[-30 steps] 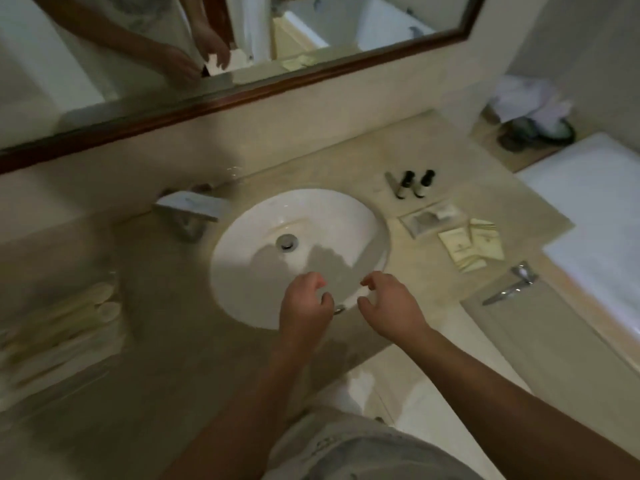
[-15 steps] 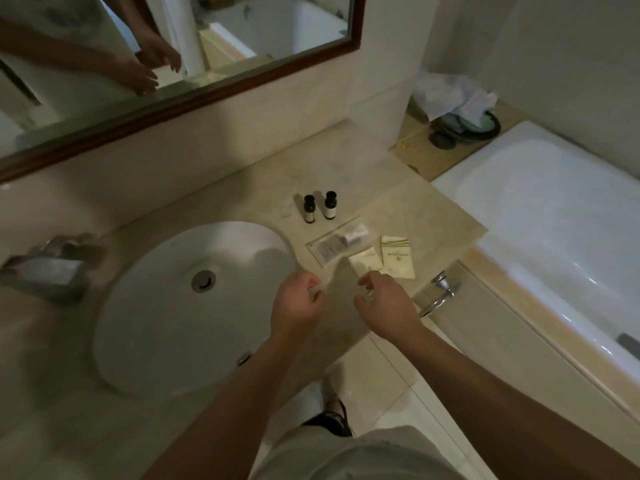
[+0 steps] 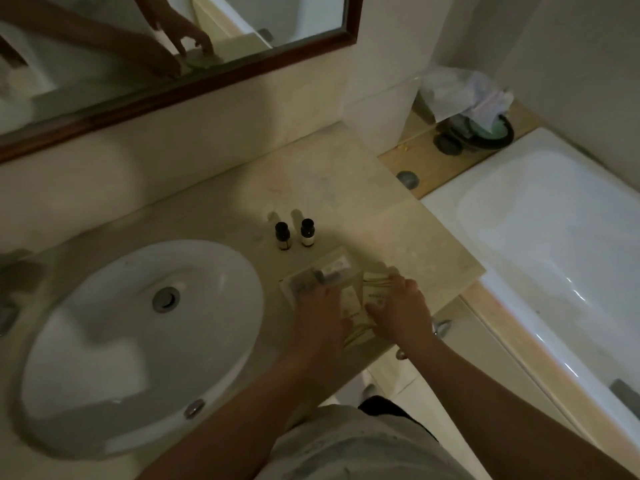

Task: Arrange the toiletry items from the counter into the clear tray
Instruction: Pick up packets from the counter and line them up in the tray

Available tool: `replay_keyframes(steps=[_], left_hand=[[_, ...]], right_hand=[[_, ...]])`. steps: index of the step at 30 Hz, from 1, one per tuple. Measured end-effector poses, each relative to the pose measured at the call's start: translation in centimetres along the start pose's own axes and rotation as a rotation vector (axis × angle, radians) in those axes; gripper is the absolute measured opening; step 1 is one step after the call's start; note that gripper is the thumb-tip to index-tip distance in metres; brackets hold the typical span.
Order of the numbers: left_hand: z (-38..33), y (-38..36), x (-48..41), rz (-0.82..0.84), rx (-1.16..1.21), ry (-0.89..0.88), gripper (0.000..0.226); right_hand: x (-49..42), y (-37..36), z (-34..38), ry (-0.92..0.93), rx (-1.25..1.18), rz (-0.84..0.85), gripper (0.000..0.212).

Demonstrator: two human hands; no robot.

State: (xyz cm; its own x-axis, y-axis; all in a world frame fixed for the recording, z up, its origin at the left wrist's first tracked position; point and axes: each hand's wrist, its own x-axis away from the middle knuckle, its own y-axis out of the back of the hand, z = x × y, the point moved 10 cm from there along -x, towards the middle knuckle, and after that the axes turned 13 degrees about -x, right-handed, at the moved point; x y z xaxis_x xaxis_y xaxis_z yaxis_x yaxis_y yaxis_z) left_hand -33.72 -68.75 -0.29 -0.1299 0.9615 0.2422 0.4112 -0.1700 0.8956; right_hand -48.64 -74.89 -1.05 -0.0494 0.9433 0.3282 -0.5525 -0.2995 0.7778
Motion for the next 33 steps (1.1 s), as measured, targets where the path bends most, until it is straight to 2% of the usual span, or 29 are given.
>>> replay_keyframes(steps=[4,8,10,13,15,17,22,27,33], left_hand=[[0.0,-3.0,-1.1,0.071,-0.139,0.178,0.072],[0.1,-2.9,-1.2,0.048,-0.229,0.304,0.07],[0.5,-2.8,-1.0,0.05,-0.197,0.379,0.066],[1.2,-2.1,-0.3,0.027,-0.083,0.478,0.043],[2.1,-1.8,1.0,-0.009,0.114,0.554,0.018],[3.5,-1.3,2.9,-0.048,0.308,0.648,0.008],[8.7,1.3,9.7,-0.21,0.565,0.833,0.01],[15.1,4.1,20.1,-0.439,0.696,0.98,0.01],[23.4,5.4,34.9,-0.613,0.84,1.138,0.015]], right_hand=[[-2.3,-0.4,-0.5,0.038,0.058,0.071,0.084],[-3.8,-1.0,-0.3,0.1,-0.012,0.207,0.09],[-4.0,-1.5,-0.2,0.127,-0.087,0.273,0.084],[-3.4,-1.7,0.6,0.162,-0.251,0.376,0.07],[-2.7,-1.9,1.8,0.225,-0.321,0.452,0.064],[-1.8,-2.0,3.5,0.263,-0.396,0.522,0.06],[2.1,-3.7,9.5,0.323,-0.482,0.714,0.041],[9.4,-9.1,16.9,0.504,-0.352,0.789,0.022],[22.9,-18.3,24.3,0.648,-0.339,0.937,0.026]])
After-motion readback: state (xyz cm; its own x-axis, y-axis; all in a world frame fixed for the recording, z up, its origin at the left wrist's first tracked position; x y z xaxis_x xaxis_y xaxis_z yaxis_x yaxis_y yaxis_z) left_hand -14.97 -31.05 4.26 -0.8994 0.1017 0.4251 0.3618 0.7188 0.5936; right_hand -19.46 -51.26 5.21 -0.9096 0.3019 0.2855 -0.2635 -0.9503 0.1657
